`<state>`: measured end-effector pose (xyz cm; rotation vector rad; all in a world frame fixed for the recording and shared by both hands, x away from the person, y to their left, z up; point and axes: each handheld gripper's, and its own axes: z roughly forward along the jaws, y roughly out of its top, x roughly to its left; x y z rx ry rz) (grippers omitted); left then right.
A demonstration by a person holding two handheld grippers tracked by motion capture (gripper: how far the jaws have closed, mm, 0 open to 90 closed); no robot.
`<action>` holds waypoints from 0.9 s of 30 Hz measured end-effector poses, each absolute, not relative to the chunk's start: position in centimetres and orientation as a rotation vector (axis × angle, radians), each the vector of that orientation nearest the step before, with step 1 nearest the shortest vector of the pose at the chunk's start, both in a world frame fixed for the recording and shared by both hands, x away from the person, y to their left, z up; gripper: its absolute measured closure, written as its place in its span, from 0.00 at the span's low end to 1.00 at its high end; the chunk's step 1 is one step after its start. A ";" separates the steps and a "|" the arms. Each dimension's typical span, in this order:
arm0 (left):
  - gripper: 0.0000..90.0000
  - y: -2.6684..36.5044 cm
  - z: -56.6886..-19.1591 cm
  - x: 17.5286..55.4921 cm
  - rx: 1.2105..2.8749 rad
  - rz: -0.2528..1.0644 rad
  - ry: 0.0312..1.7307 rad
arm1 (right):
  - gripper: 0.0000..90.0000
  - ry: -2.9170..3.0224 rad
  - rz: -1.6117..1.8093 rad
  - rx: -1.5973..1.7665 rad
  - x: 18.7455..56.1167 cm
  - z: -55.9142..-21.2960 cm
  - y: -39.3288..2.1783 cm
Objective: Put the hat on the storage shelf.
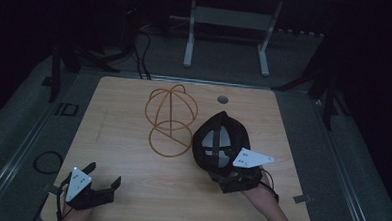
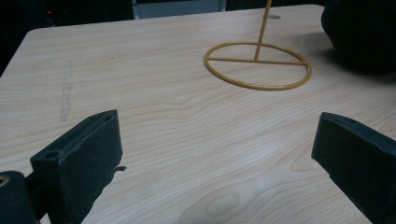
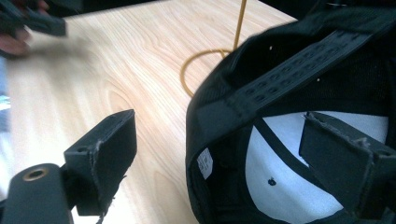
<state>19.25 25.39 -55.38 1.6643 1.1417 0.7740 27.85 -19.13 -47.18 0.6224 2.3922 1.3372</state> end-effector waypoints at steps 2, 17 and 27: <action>0.03 25.4 -55.4 19.3 1.666 0.774 1.142 | 0.12 2.406 1.351 0.603 27.8 -47.9 -18.7; 0.03 25.5 -55.5 19.4 1.666 0.753 1.145 | 0.63 2.378 1.052 0.496 28.9 -51.8 -16.6; 0.07 25.5 -55.5 19.4 1.652 0.725 1.151 | 0.98 2.428 1.013 0.384 29.2 -51.5 -16.8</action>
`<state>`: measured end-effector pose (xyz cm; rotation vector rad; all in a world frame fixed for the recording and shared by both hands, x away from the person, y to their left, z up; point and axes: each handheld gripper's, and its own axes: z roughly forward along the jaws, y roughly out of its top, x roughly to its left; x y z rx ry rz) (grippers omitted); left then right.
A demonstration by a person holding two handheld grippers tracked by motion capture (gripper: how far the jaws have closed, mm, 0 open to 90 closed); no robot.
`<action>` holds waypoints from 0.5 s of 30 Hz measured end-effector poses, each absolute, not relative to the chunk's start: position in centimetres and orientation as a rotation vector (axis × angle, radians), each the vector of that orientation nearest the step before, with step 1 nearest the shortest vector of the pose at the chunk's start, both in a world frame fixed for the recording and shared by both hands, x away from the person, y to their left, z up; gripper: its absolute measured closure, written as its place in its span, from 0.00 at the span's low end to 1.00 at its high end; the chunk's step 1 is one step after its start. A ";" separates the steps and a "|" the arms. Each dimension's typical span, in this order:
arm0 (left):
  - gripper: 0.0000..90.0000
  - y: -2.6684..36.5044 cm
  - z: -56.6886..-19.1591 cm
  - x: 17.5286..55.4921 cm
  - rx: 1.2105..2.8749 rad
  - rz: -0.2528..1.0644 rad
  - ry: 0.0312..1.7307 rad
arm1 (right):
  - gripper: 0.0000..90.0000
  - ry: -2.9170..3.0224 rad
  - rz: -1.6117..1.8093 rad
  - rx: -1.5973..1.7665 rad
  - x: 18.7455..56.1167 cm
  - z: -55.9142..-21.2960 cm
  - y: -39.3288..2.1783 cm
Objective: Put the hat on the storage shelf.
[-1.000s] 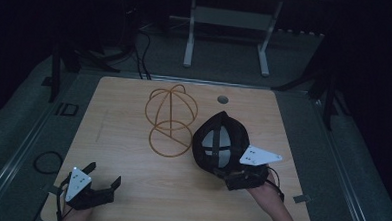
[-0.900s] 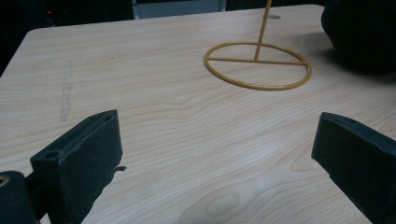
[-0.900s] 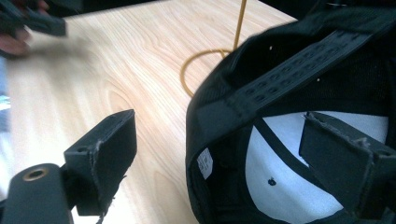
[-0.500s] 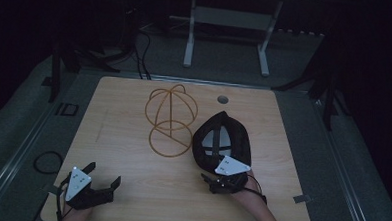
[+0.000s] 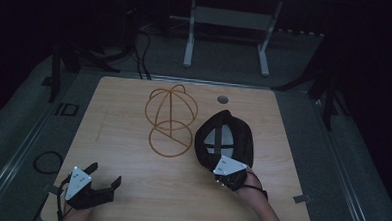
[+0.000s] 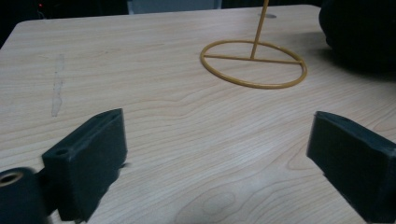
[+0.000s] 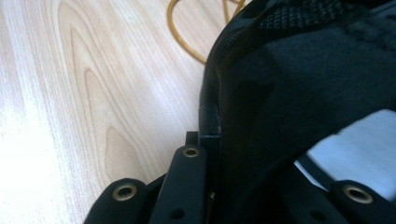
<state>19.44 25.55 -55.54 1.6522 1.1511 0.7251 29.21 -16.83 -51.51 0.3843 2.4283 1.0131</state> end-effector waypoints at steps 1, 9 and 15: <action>0.07 25.5 -55.5 19.4 1.651 0.724 1.151 | 0.98 2.419 1.016 0.379 29.2 -51.2 -17.0; 0.07 25.5 -55.5 19.6 1.667 0.698 1.162 | 0.98 2.369 1.064 0.353 28.8 -48.1 -18.8; 0.05 24.7 -55.5 19.8 1.683 0.629 1.143 | 0.98 2.343 1.130 0.330 28.1 -46.0 -20.0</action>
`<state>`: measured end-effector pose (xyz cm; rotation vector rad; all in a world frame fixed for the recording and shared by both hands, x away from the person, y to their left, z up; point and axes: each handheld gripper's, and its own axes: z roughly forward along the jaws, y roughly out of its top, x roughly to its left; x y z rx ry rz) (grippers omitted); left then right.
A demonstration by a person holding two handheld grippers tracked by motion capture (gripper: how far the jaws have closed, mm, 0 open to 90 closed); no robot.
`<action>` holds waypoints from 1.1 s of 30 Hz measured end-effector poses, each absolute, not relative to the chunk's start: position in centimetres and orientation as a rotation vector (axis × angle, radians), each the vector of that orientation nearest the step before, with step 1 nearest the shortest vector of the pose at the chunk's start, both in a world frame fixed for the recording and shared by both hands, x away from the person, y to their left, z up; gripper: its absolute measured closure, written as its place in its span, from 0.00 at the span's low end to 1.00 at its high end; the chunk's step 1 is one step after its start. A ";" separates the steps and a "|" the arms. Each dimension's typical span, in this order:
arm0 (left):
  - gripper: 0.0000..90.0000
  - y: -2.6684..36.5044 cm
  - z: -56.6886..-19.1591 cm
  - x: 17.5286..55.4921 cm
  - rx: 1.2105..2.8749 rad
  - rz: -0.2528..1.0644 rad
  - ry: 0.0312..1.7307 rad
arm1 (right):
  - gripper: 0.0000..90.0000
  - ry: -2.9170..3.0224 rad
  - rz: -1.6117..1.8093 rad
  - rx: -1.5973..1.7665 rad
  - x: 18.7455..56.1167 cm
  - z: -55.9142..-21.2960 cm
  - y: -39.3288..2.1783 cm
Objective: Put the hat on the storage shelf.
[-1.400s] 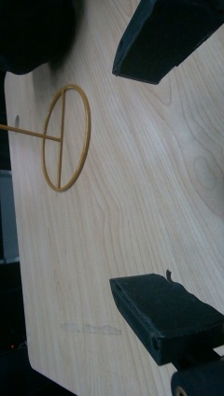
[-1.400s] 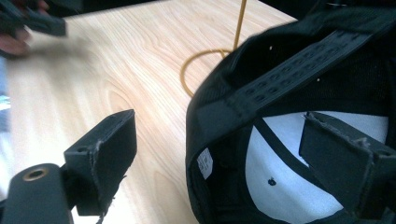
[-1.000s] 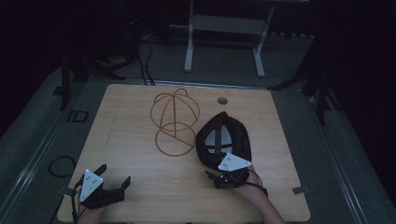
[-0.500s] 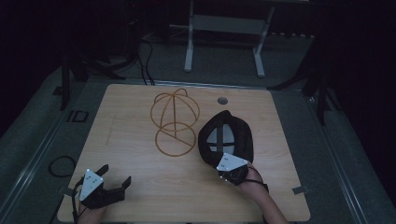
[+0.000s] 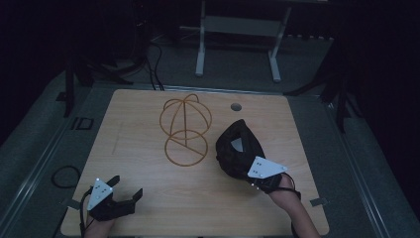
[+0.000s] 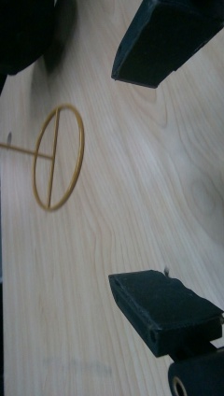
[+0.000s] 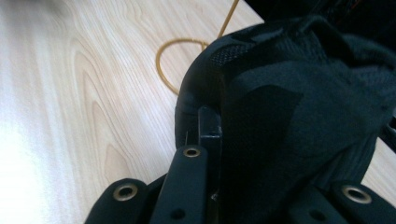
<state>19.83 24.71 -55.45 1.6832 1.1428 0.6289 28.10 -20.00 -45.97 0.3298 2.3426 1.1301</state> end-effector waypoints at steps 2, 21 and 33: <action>0.05 24.3 -55.3 19.9 1.685 0.601 1.137 | 0.98 2.336 1.167 0.321 27.9 -45.4 -20.4; 0.07 20.0 -51.5 22.7 1.753 0.415 1.008 | 0.98 2.374 1.382 0.102 23.8 -42.1 -20.3; 0.07 17.0 -45.4 24.4 1.784 0.313 0.824 | 0.98 2.381 1.547 -0.051 22.1 -39.9 -19.7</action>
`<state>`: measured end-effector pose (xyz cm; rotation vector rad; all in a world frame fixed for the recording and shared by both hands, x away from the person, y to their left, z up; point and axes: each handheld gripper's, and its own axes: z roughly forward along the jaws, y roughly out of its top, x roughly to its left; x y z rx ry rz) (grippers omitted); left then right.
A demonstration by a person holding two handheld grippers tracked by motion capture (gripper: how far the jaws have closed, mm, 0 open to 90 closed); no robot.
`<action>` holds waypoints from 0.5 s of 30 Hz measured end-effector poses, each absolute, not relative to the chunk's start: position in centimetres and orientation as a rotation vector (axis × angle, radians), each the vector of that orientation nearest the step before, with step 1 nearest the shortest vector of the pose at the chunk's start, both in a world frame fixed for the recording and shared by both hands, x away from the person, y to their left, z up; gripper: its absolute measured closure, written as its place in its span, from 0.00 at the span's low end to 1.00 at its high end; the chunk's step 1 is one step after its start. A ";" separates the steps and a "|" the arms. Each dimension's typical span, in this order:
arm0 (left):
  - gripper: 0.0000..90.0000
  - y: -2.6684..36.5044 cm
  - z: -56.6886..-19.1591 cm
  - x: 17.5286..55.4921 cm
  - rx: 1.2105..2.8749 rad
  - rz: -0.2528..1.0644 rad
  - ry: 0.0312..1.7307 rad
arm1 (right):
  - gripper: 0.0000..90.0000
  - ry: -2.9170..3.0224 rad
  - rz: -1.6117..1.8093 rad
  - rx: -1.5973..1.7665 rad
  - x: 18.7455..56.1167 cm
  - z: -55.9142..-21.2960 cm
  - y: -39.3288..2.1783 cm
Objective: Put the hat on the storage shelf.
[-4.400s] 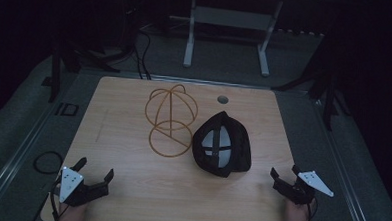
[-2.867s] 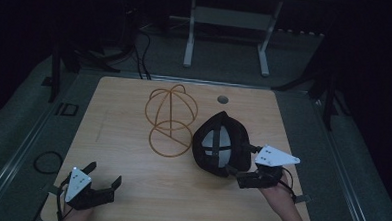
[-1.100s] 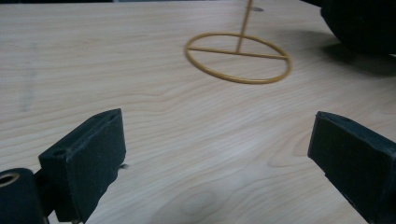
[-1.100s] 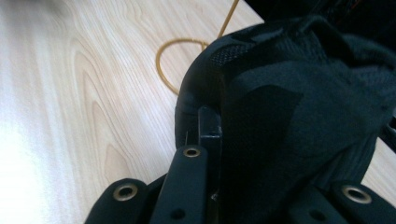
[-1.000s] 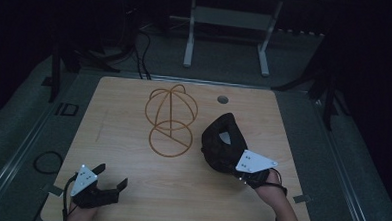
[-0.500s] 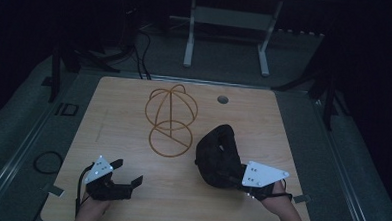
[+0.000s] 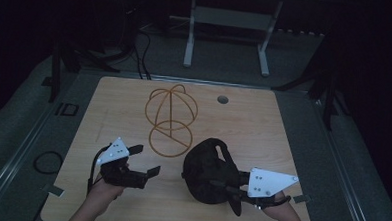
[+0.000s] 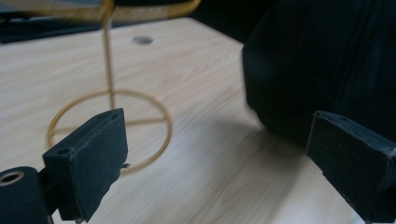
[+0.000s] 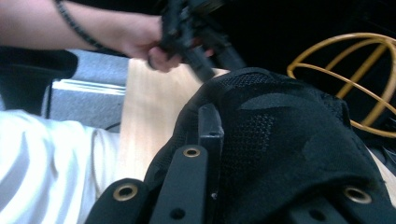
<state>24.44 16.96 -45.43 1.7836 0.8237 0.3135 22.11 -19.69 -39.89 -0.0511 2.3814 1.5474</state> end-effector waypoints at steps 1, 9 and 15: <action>0.07 16.7 -44.8 24.6 1.782 0.291 0.806 | 0.98 2.385 1.545 -0.065 21.9 -39.8 -19.5; 0.11 14.5 -42.0 26.2 1.811 0.046 0.676 | 0.98 2.429 1.553 -0.185 20.8 -39.7 -18.0; 0.11 13.2 -41.7 26.4 1.843 -0.069 0.626 | 0.98 2.448 1.534 -0.236 20.3 -39.8 -17.2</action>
